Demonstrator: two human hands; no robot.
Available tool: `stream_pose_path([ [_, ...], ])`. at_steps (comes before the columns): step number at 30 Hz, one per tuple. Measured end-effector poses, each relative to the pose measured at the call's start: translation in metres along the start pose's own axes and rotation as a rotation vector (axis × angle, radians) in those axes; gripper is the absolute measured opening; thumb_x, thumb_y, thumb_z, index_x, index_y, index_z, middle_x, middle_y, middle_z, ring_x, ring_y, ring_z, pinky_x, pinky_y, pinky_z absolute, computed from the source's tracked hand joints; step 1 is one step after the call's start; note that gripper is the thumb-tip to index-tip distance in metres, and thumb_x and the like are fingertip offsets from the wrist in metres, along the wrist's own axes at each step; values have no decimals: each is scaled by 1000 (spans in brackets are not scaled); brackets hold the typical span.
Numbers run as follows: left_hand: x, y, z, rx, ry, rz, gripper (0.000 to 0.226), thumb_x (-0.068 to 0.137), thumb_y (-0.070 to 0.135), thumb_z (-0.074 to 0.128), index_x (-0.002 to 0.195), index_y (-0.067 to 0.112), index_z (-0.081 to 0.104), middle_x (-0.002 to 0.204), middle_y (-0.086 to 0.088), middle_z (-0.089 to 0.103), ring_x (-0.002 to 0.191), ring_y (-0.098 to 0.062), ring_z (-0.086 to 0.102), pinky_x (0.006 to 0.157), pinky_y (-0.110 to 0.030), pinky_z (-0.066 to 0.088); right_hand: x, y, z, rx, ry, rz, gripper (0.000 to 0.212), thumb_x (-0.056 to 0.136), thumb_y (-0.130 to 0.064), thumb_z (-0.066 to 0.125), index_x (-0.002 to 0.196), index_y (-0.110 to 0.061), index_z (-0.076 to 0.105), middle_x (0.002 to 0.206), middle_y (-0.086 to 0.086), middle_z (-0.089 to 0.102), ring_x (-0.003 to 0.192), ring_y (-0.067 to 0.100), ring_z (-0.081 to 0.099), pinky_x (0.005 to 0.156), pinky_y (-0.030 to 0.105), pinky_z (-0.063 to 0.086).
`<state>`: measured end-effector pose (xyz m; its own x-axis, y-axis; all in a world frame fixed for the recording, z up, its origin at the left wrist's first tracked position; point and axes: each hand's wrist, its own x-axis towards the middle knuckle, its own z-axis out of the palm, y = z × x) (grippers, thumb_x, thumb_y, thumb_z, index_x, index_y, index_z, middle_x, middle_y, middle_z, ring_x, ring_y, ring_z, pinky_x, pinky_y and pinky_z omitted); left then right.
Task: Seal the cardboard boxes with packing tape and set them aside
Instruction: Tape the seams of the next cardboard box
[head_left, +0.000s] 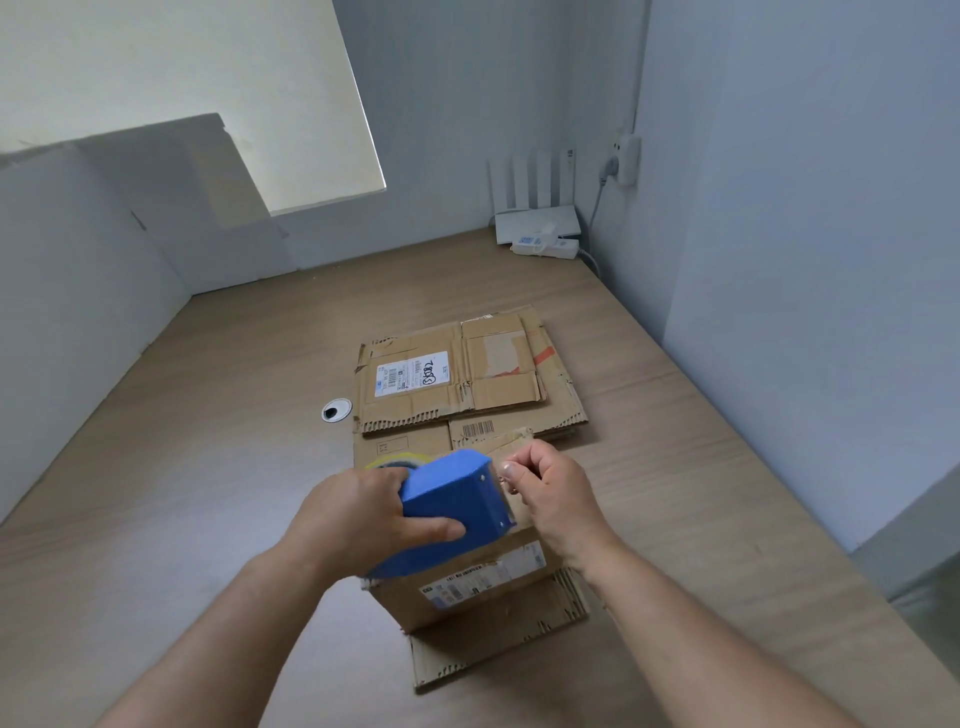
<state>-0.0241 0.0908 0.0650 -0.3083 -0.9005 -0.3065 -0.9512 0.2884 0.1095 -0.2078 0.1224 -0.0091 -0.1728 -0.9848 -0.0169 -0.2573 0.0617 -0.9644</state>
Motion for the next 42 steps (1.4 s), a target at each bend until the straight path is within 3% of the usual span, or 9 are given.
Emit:
stream_pose_path([
  [4,-7,-29,-28,-203,-82,-189,60,64,77,55,91,23,59,84,6,66,76,-10,64,63,-19,45,3,1,-4,19,18,22,16,96,-18,53,80,-19,56,76,-4,57,71,7,51,65,16,42],
  [9,-14,-53,-40,-174,-138,-375,62,67,75,60,86,16,64,84,-1,68,78,-16,65,66,-25,43,10,-2,-2,106,3,78,19,95,-17,53,76,-15,55,64,-5,50,59,7,44,55,17,38],
  [14,17,-34,-34,-138,-178,-404,62,67,77,61,85,18,62,85,0,64,78,-14,61,63,-26,40,11,-7,-10,352,40,212,22,92,-14,53,71,-12,51,58,-2,44,48,7,37,43,17,31],
  [20,37,-26,-43,-114,-290,-421,58,66,77,63,88,23,56,92,2,58,84,-14,56,76,-30,40,9,-6,-12,-97,134,116,19,95,-21,48,84,-8,57,78,1,58,68,13,51,55,22,39],
  [22,41,-27,-43,-108,-308,-430,59,65,77,64,89,24,56,93,1,59,85,-15,57,78,-31,41,11,-6,-14,-70,127,168,18,96,-21,47,89,-9,59,81,2,61,68,10,56,53,20,42],
  [25,46,-25,-43,-107,-326,-430,61,63,78,65,90,25,57,94,1,60,86,-16,58,81,-32,43,14,-6,-16,35,116,292,17,94,-13,46,89,-9,61,73,0,58,52,5,51,42,15,37],
  [29,52,-15,-46,-88,-341,-397,57,63,77,66,87,27,54,92,3,57,84,-14,56,77,-31,40,16,1,-22,96,140,378,17,91,-7,45,81,-7,59,74,5,59,55,12,50,48,24,39],
  [35,62,0,-43,-41,-363,-350,63,60,79,65,93,26,57,96,3,58,92,-16,57,81,-32,42,12,10,-27,277,203,445,20,95,-5,42,80,-9,55,63,3,51,44,8,44,41,20,38],
  [42,70,2,-40,-46,-381,-350,67,56,80,68,98,28,58,99,2,59,91,-17,58,81,-33,43,10,21,-27,108,229,409,18,98,-12,42,86,-9,55,71,4,55,46,8,49,44,23,41],
])
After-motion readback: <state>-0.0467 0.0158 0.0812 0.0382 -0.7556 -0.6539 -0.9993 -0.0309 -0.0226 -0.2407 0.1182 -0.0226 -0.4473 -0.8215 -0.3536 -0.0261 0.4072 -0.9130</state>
